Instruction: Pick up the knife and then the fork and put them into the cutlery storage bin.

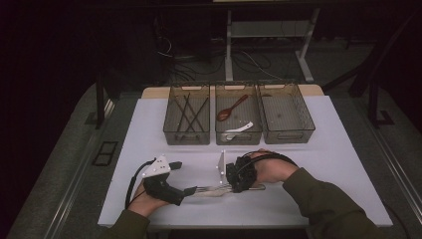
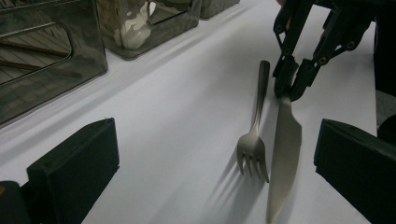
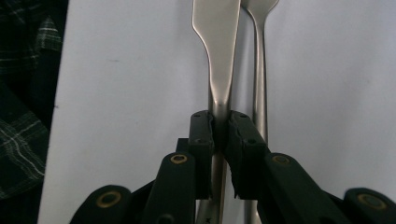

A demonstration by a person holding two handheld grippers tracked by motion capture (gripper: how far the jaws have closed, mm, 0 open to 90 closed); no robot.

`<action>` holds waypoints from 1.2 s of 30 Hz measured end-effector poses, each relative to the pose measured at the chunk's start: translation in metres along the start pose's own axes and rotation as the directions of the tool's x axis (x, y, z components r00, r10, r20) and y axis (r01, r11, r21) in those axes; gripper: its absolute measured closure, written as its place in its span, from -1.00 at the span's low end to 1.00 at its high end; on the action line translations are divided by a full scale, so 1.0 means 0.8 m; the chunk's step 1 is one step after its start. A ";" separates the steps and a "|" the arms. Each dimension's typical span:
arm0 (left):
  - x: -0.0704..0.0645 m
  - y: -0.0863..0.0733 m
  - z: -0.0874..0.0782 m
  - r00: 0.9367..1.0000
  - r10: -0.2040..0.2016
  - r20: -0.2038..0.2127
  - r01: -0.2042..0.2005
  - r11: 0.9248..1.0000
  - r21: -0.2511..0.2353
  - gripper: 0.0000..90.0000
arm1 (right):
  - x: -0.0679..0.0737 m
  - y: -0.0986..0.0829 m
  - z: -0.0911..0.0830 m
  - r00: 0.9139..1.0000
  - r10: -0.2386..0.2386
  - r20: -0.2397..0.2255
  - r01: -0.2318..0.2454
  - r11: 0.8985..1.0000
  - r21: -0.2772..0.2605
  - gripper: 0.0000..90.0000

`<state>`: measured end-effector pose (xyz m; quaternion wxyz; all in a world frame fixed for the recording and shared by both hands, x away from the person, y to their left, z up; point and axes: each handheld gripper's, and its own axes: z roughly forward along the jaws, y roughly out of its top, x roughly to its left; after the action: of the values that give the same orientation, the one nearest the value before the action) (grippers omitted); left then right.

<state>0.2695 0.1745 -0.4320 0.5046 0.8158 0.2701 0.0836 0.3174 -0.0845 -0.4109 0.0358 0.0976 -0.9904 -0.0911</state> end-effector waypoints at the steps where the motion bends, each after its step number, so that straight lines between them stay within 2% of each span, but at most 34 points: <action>1: 0.000 0.000 0.000 1.000 0.000 -0.001 0.000 1.000 0.000 -1.00 | 0.000 -0.003 -0.002 1.000 0.003 0.000 -0.003 1.000 -0.011 0.78; 5: 0.000 0.000 -0.001 1.000 -0.005 -0.005 0.005 1.000 -0.004 -1.00 | 0.002 -0.015 -0.013 1.000 0.024 0.019 -0.024 0.999 -0.039 0.78; 6: 0.001 0.000 -0.001 1.000 -0.006 -0.005 0.006 1.000 -0.004 -1.00 | 0.002 -0.019 -0.015 0.999 0.037 0.014 -0.037 0.998 -0.051 0.78; 7: 0.001 0.000 -0.001 1.000 -0.009 -0.005 0.009 1.000 -0.006 -1.00 | 0.000 -0.024 -0.016 1.000 0.026 0.013 -0.025 0.997 -0.078 0.78; 10: 0.002 0.000 -0.002 1.000 -0.009 -0.008 0.009 1.000 -0.015 -1.00 | -0.001 -0.037 -0.022 0.998 0.062 0.014 -0.060 0.991 -0.120 0.78; 13: 0.002 0.000 -0.002 1.000 -0.010 -0.009 0.010 1.000 -0.014 -1.00 | -0.003 -0.050 -0.027 0.994 0.111 0.009 -0.107 0.979 -0.173 0.78; 15: 0.001 0.000 -0.002 1.000 -0.014 -0.005 0.014 1.000 -0.012 -1.00 | -0.001 -0.057 -0.031 0.987 0.161 0.000 -0.158 0.966 -0.205 0.78; 18: 0.001 0.000 -0.001 1.000 -0.010 -0.002 0.010 1.000 -0.008 -1.00 | -0.005 -0.069 -0.037 0.982 0.187 0.007 -0.179 0.950 -0.255 0.77; 20: 0.001 0.000 -0.001 1.000 -0.008 0.001 0.008 1.000 -0.008 -1.00 | -0.006 -0.077 -0.041 0.977 0.213 0.011 -0.201 0.936 -0.290 0.78; 21: 0.001 0.000 -0.001 1.000 -0.007 0.002 0.007 1.000 -0.009 -1.00 | -0.009 -0.082 -0.043 0.978 0.208 0.035 -0.187 0.933 -0.306 0.78; 23: 0.001 0.000 -0.001 1.000 -0.006 0.004 0.006 1.000 -0.009 -1.00 | -0.010 -0.091 -0.049 0.970 0.241 0.039 -0.213 0.913 -0.347 0.78; 26: 0.000 0.000 -0.001 1.000 -0.005 0.005 0.005 1.000 -0.011 -1.00 | -0.011 -0.103 -0.055 0.955 0.295 0.041 -0.253 0.875 -0.413 0.77; 27: 0.000 0.000 -0.001 1.000 -0.004 0.005 0.005 1.000 -0.011 -1.00 | -0.010 -0.107 -0.057 0.947 0.320 0.037 -0.274 0.859 -0.433 0.77; 32: 0.000 0.000 0.000 1.000 0.001 0.008 -0.001 1.000 -0.008 -1.00 | -0.013 -0.126 -0.066 0.924 0.377 0.059 -0.298 0.811 -0.503 0.77; 35: 0.000 0.000 0.000 1.000 0.006 0.009 -0.006 1.000 -0.008 -1.00 | -0.014 -0.136 -0.070 0.907 0.415 0.064 -0.320 0.782 -0.535 0.77; 36: 0.000 0.000 0.000 1.000 0.007 0.010 -0.006 1.000 -0.008 -1.00 | -0.014 -0.139 -0.071 0.901 0.431 0.059 -0.332 0.769 -0.547 0.77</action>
<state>0.2694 0.1741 -0.4319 0.5090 0.8150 0.2645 0.0822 0.3538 -0.1992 -0.3768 -0.0113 -0.1284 -0.9253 -0.3566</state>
